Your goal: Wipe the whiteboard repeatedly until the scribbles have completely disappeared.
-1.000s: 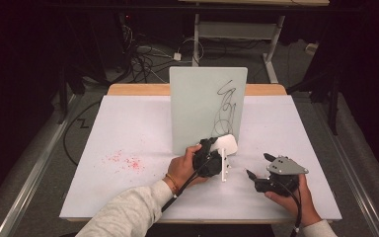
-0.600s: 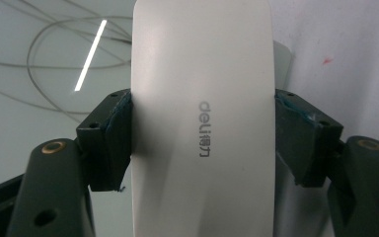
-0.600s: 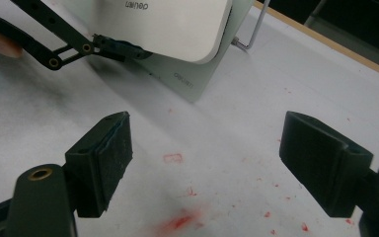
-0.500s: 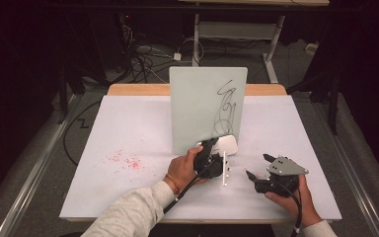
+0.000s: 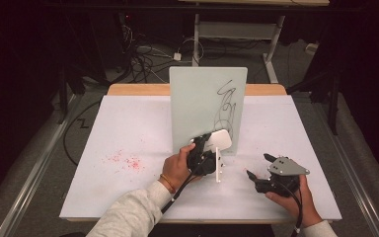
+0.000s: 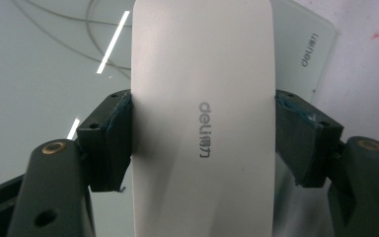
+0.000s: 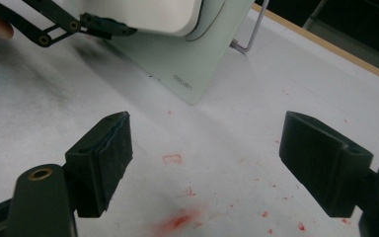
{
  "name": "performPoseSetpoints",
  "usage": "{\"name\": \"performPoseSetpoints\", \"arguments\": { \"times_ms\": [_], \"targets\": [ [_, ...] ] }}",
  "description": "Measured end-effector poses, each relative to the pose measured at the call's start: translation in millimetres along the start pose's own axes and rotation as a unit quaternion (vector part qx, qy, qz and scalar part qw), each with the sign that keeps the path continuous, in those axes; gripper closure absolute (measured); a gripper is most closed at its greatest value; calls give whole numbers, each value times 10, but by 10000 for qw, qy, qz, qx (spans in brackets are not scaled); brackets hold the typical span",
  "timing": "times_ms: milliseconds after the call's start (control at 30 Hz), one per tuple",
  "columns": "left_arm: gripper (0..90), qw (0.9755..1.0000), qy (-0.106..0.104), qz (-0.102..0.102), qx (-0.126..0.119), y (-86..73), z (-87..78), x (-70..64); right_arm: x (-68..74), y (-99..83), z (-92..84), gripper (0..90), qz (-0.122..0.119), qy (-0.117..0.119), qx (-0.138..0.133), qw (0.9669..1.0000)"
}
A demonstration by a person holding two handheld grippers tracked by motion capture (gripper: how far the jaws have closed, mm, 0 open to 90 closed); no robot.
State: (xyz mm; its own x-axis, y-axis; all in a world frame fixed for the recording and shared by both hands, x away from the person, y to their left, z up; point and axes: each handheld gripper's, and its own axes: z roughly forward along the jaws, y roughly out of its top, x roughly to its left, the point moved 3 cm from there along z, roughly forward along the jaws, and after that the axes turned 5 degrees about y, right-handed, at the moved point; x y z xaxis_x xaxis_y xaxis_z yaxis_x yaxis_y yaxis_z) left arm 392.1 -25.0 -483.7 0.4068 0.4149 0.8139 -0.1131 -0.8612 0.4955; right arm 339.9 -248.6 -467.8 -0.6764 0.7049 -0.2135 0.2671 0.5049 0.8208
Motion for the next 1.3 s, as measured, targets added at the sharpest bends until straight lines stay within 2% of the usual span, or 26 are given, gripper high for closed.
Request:
{"name": "performPoseSetpoints", "arguments": {
  "times_ms": [100,200,267,367,433,600,767,833,900,933,967,1000,1100,1167,1300],
  "targets": [
    [292,9999,101,-80,-1,4,2,12,7,-1,7,211,-18,18,16,10000],
    [292,9997,223,-31,29,23,13,-26,13,1,13,211,-20,35,16,10000],
    [292,9998,191,-28,-13,42,24,-56,16,1,15,211,-21,39,25,10000],
    [292,9995,187,238,-38,88,50,-137,19,5,12,211,-23,51,24,10000],
    [292,9995,124,295,-52,128,65,-186,14,13,2,210,-44,28,-2,10000],
    [292,9977,81,667,23,228,103,-332,-52,12,-46,210,143,-79,-113,9998],
    [292,9970,95,762,30,277,122,-381,-48,8,-36,210,113,-56,-99,9999],
    [292,9974,28,716,30,280,116,-348,-38,11,-35,210,78,-57,-90,9999],
    [292,9982,138,591,-5,279,115,-270,-42,11,-45,210,87,-75,-97,9999],
    [292,9987,172,471,17,282,99,-144,-46,10,-46,210,95,-79,-105,9999],
    [292,9992,225,344,-10,284,96,-78,-51,9,-46,210,93,-85,-108,9999],
    [292,9992,225,344,-10,284,96,-78,-51,7,-46,210,114,-80,-103,9998],
    [292,9994,341,29,-34,279,77,142,-49,9,-45,210,92,-74,-111,9999],
    [292,9991,407,-88,-23,270,63,253,-48,12,-48,210,85,-71,-116,9999],
    [292,9984,488,-293,23,225,37,352,-50,12,-52,210,102,-71,-116,9999]
  ]
}}
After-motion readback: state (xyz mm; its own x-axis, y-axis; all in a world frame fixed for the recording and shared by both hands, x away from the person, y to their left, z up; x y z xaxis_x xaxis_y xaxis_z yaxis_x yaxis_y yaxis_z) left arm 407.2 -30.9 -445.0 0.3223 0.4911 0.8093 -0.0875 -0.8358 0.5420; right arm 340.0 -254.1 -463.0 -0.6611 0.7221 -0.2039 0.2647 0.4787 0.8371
